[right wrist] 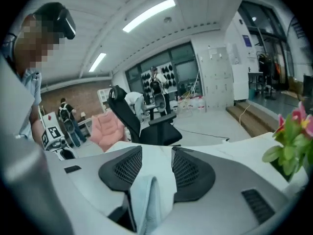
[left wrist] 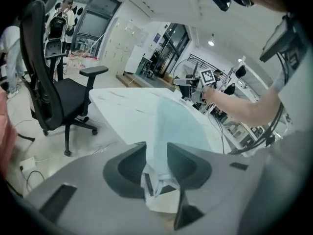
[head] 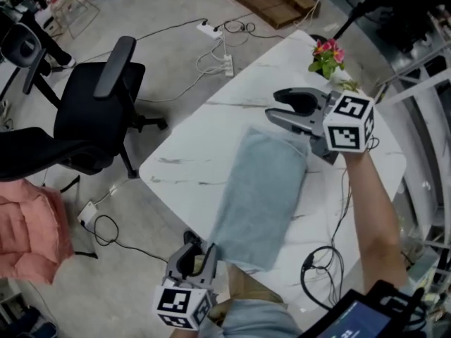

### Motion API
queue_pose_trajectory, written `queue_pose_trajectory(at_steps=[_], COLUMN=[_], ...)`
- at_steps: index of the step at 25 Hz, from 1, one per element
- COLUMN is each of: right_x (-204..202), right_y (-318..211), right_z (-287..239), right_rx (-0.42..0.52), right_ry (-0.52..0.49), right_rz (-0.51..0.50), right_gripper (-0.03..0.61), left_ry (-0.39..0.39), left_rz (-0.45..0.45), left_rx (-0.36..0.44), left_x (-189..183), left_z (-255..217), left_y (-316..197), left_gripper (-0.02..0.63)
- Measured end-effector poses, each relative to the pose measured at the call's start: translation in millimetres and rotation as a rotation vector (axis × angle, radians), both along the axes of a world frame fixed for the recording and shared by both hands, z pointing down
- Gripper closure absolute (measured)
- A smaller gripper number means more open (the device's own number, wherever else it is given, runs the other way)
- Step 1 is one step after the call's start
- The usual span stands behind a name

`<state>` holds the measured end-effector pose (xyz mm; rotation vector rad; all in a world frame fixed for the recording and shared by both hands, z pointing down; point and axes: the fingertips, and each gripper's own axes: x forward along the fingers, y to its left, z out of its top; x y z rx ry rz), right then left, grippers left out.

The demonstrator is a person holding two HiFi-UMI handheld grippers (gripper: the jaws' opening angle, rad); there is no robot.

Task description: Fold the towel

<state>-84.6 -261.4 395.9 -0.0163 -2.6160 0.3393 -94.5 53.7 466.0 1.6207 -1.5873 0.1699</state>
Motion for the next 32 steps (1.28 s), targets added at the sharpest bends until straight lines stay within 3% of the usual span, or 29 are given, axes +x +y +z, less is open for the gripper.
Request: queue_pose_trajectory(at_steps=[2, 4, 7, 10, 13, 16, 19, 22, 28, 32], right_x=[8, 25, 68, 102, 110, 108, 107, 115, 121, 127], right_y=[3, 27, 65, 78, 61, 42, 30, 11, -6, -5], right_z=[-18, -19, 14, 61, 79, 85, 90, 91, 100, 70], right_rx=[0.057, 0.137, 0.202, 0.226, 0.238, 0.214, 0.118, 0.032, 0.107, 0.209], right_ry=[-0.006, 0.039, 0.162, 0.293, 0.296, 0.273, 0.238, 0.219, 0.333, 0.305], right_rz=[0.017, -0.016, -0.066, -0.073, -0.009, 0.035, 0.063, 0.162, 0.216, 0.273], right_gripper=[0.412, 0.520, 0.549, 0.549, 0.554, 0.558, 0.560, 0.560, 0.560, 0.558], left_ry=[-0.023, -0.030, 0.004, 0.041, 0.086, 0.100, 0.100, 0.112, 0.070, 0.065], left_rz=[-0.030, -0.032, 0.079, 0.246, 0.415, 0.497, 0.503, 0.514, 0.535, 0.504], left_rx=[0.015, 0.025, 0.063, 0.096, 0.024, -0.100, -0.130, -0.133, -0.142, -0.077], left_x=[-14, -22, 1, 53, 107, 131, 129, 129, 130, 118], left_z=[-14, -30, -47, -53, -30, 6, 17, 16, 18, -6], left_y=[10, 15, -1, -28, -41, -31, -24, -26, -26, -29], left_gripper=[0.477, 0.512, 0.542, 0.565, 0.568, 0.579, 0.603, 0.606, 0.606, 0.603])
